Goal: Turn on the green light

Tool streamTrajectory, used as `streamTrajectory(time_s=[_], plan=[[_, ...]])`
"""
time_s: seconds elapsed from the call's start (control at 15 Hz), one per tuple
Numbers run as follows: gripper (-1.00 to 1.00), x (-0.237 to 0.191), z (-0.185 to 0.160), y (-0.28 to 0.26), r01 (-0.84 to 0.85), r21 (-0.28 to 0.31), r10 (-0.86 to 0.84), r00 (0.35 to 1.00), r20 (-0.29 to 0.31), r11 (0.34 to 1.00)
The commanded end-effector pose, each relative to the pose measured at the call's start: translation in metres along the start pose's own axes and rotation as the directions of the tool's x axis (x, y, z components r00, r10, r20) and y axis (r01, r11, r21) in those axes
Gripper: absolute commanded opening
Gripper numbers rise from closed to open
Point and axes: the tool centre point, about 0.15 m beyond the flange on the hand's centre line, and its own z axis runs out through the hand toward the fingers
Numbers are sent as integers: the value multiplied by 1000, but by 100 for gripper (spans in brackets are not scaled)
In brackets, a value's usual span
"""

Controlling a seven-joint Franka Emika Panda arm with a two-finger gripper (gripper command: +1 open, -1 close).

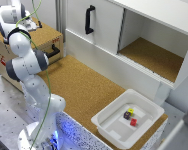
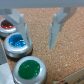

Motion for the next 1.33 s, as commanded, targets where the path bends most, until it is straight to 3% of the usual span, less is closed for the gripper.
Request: streamTrajectory(time_s=[0.0,0.2,0.47,0.8,0.93,1.07,1.13,1.2,1.27], plan=[[-100,6,16,-23,45,-48,-38,991,125,998],[-100,-13,23,-31,26,-41,-19,987,159,999],[-100,-29,40,-25,-36,-16,38,987,156,999],[-100,-35,81,-26,-69,-5,69,980,186,998],[-100,-29,59,-25,-78,-30,82,989,123,996],[-100,-21,-5,-23,-73,-83,76,997,30,994],[-100,-20,-30,-27,-41,-95,44,999,27,995],[100,-18,-49,-32,1,-121,4,999,41,993],[100,-19,-51,-34,6,-94,3,996,87,996]])
